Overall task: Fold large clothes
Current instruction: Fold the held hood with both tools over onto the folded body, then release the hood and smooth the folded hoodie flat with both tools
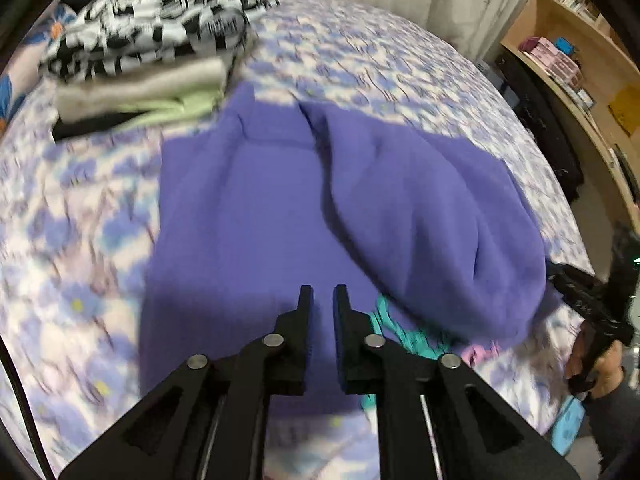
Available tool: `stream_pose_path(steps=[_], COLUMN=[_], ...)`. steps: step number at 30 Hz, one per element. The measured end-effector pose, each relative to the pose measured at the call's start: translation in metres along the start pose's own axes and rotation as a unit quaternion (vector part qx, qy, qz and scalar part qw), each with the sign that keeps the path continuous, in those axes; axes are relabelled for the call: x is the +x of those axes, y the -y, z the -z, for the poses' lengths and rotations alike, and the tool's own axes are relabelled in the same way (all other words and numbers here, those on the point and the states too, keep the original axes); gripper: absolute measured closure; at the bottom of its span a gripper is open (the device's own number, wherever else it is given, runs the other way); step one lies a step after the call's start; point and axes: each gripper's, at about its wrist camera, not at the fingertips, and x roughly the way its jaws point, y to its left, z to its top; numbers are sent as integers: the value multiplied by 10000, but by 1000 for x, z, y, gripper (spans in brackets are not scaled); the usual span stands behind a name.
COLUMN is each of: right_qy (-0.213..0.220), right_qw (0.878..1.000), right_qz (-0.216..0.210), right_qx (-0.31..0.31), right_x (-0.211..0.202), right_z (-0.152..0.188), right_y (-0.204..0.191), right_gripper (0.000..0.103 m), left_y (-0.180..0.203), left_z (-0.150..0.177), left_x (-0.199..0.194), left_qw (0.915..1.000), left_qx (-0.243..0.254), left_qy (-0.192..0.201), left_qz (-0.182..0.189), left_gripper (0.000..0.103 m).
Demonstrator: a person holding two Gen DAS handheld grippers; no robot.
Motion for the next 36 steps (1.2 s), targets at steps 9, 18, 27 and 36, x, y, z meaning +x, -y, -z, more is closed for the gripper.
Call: stream_pose_path(steps=[9,18,27,36], right_qy=[73,199,394,370], right_qw=[9846,9633,9474,9570], right_qz=[-1260,-1961,-2455,-2206], right_qx=[1207,1825,2015,1850], right_x=[-7,15,33,16], right_z=[34,16,5,-2], right_y=[0,6,3,-22], right_gripper=[47,44,45,83], left_y=[-6,-8,2,32], left_z=[17,-2,-10,-4], left_x=[5,53,71,35], left_qw=[9913,9786,9594,9917], left_qx=[-536,-833,-1000,-597], left_qy=[232,212,666,720], left_qz=[1183,1872,2553,887], left_gripper=[46,46,51,93])
